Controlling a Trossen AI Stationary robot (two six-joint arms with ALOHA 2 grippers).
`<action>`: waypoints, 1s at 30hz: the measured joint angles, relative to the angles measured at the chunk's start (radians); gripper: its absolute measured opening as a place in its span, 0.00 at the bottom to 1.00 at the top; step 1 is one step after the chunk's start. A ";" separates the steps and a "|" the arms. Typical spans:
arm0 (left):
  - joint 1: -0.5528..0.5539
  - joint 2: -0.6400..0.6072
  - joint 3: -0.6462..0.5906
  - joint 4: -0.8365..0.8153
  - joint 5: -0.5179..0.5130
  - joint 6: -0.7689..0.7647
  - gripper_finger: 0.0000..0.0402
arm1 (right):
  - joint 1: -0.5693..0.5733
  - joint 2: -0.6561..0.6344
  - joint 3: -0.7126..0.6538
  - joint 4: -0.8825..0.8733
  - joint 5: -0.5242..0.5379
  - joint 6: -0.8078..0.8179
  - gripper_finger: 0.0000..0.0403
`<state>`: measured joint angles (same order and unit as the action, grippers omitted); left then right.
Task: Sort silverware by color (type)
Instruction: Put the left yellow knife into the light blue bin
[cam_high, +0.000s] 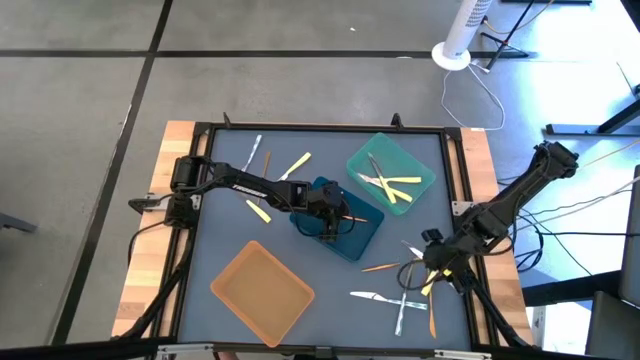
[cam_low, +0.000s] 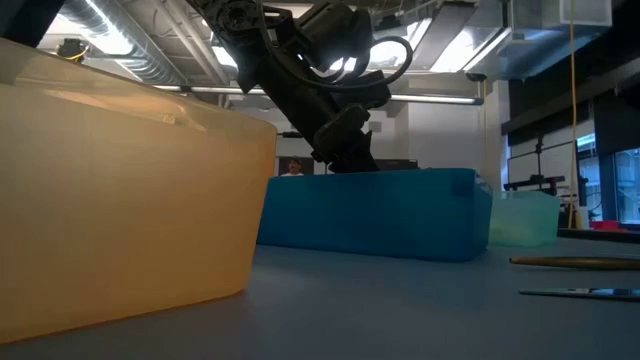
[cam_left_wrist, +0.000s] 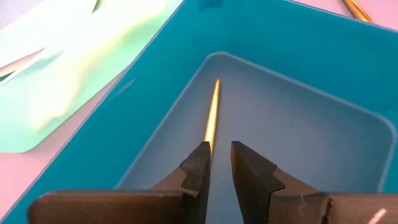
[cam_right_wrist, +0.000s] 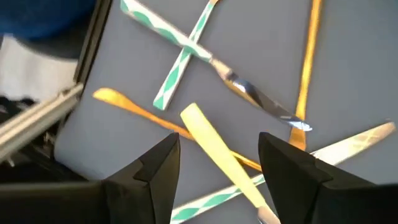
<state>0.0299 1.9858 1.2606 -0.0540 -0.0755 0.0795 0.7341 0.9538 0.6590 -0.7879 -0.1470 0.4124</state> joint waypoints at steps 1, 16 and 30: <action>0.000 0.000 0.000 0.000 -0.008 0.000 0.15 | 0.000 0.014 0.000 0.000 -0.011 -0.023 0.51; 0.000 0.000 0.000 0.000 -0.024 0.000 0.15 | 0.000 0.201 0.000 0.000 -0.030 -0.180 0.51; 0.000 0.000 0.000 0.000 -0.024 0.000 0.15 | 0.164 0.357 0.000 0.009 0.122 -0.174 0.51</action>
<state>0.0299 1.9858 1.2606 -0.0540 -0.0994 0.0795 0.8980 1.3104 0.6590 -0.7793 -0.0252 0.2383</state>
